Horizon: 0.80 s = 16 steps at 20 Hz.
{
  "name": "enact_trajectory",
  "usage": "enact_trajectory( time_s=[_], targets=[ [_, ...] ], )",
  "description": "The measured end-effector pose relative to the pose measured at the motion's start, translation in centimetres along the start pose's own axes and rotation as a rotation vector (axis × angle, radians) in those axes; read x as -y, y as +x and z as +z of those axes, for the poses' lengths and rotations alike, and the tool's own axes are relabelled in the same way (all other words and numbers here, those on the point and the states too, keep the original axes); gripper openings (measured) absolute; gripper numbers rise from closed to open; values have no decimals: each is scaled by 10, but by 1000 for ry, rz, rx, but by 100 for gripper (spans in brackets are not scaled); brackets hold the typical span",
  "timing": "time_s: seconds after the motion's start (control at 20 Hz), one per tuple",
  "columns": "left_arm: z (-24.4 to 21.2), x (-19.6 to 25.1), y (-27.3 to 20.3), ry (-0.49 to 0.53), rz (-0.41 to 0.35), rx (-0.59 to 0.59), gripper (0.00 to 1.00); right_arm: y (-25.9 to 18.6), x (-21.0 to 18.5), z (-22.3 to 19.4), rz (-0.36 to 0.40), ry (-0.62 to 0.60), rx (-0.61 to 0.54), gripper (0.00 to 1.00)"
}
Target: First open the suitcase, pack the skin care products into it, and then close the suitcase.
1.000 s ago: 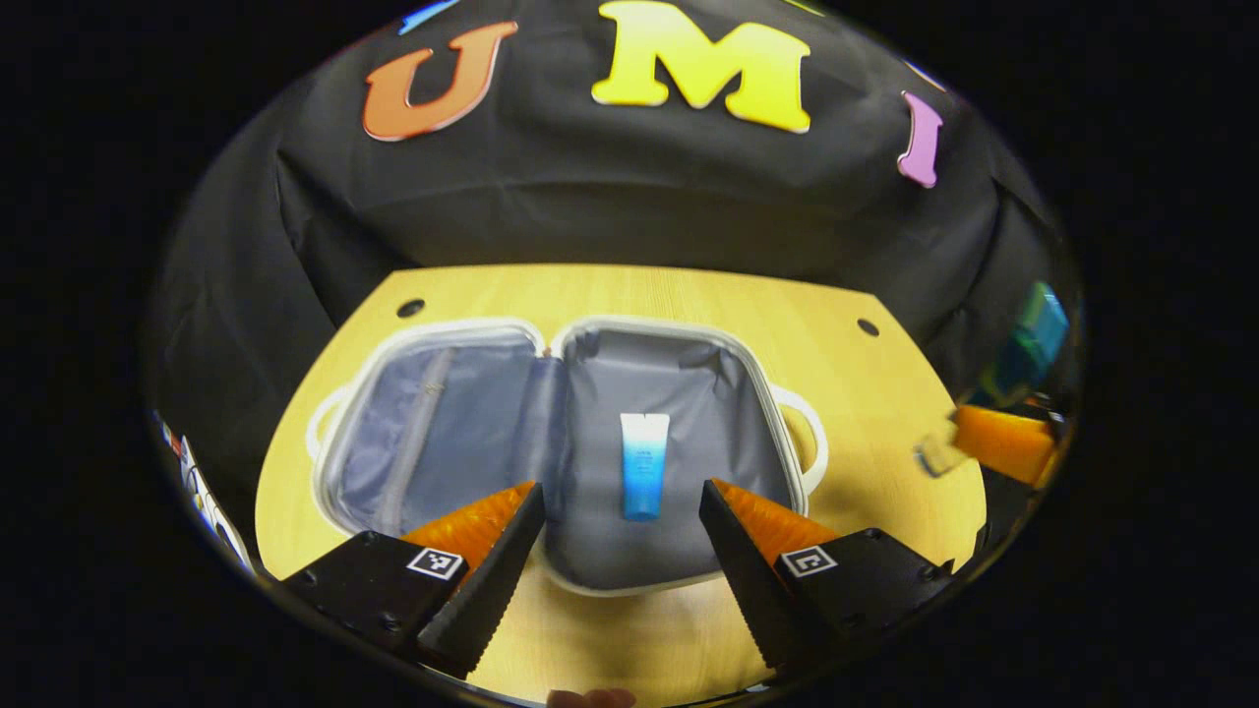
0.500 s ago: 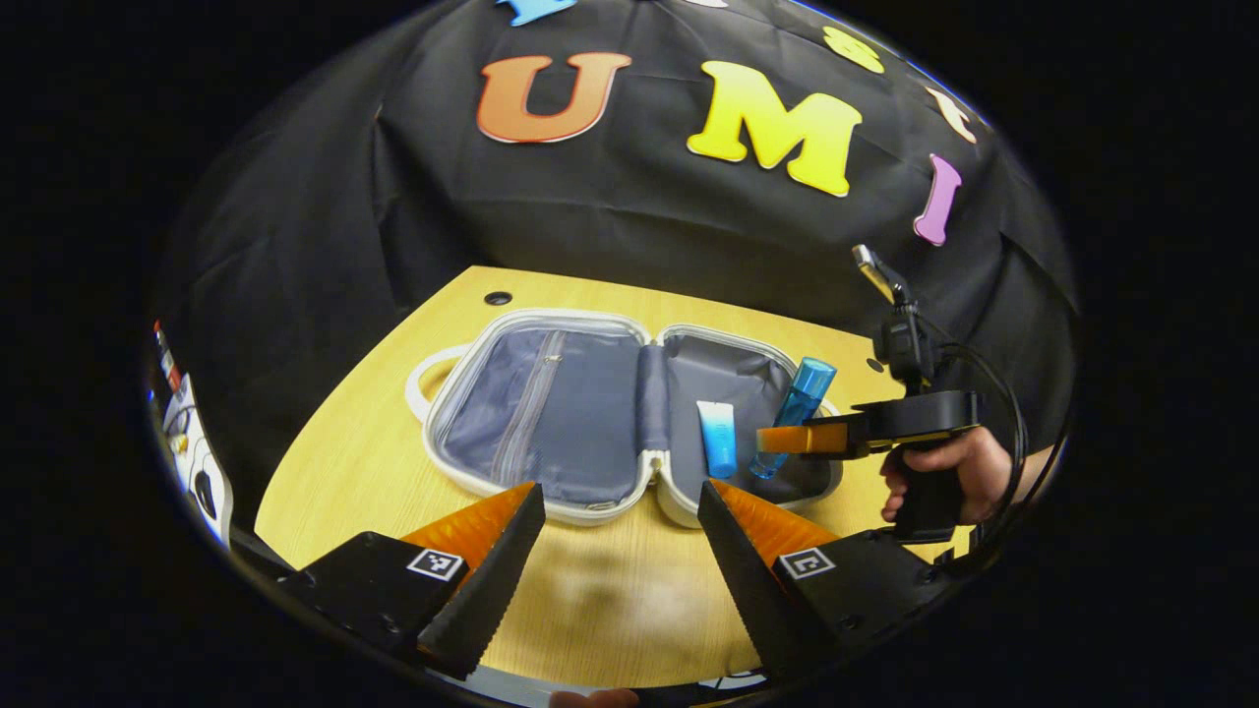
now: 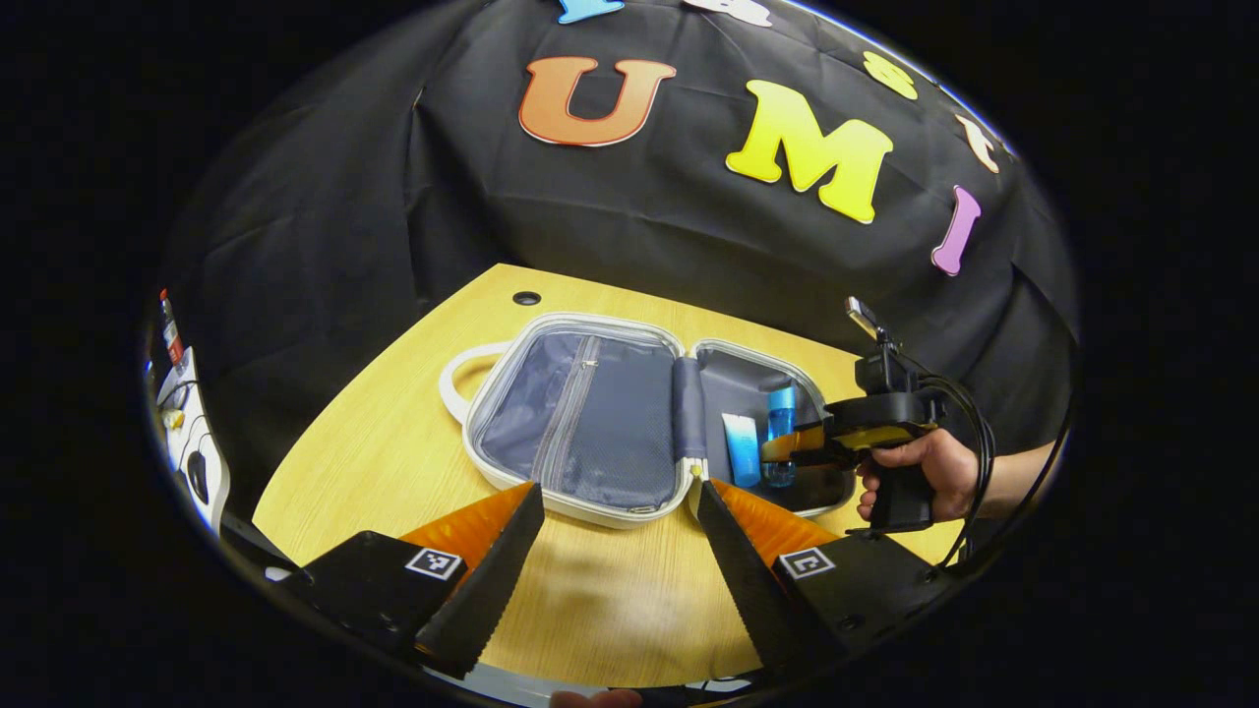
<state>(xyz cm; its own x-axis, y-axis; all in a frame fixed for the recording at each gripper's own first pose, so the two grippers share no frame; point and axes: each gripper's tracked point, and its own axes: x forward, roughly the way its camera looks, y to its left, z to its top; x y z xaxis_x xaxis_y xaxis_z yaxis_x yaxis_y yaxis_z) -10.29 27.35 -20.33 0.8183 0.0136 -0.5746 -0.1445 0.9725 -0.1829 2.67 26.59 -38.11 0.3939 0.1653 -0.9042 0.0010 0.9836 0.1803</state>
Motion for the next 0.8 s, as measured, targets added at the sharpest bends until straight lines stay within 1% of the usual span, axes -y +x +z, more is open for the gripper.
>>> enact_trajectory(
  time_s=[0.1, 0.25, 0.3, 0.35, 0.4, 0.55, 0.6, 0.65, 0.7, 0.8],
  targets=[
    [2, -1, 3, -5, 0, 2, 100, 1, 1, -1, -15, -4, -7, 34],
    [6, -5, 7, -7, 5, 8, 100, 2, 1, -4, -46, -53, -18, 34],
    [8, -5, 7, -8, 6, 8, 100, 1, 1, -4, -55, -72, -19, 31],
    [9, -7, 6, -9, 8, 14, 100, 1, 1, -5, -61, -88, -20, 32],
    [12, -8, 6, -8, 9, 18, 100, 1, 1, -6, -62, -97, -23, 35],
    [20, -17, 5, -15, 23, 38, 100, -3, -1, -9, -52, -97, -19, 39],
    [21, -21, 6, -18, 27, 45, 100, -10, -2, -8, -47, -105, -11, 36],
    [24, -28, 5, -16, 34, 57, 100, -18, -1, -7, -44, -122, 0, 40],
    [27, -36, 5, -13, 46, 70, 100, -28, -3, -2, -35, -146, 35, 41],
    [42, -53, 0, -8, 66, 122, 100, -50, -4, 11, -33, -217, 118, 56]
  ],
)
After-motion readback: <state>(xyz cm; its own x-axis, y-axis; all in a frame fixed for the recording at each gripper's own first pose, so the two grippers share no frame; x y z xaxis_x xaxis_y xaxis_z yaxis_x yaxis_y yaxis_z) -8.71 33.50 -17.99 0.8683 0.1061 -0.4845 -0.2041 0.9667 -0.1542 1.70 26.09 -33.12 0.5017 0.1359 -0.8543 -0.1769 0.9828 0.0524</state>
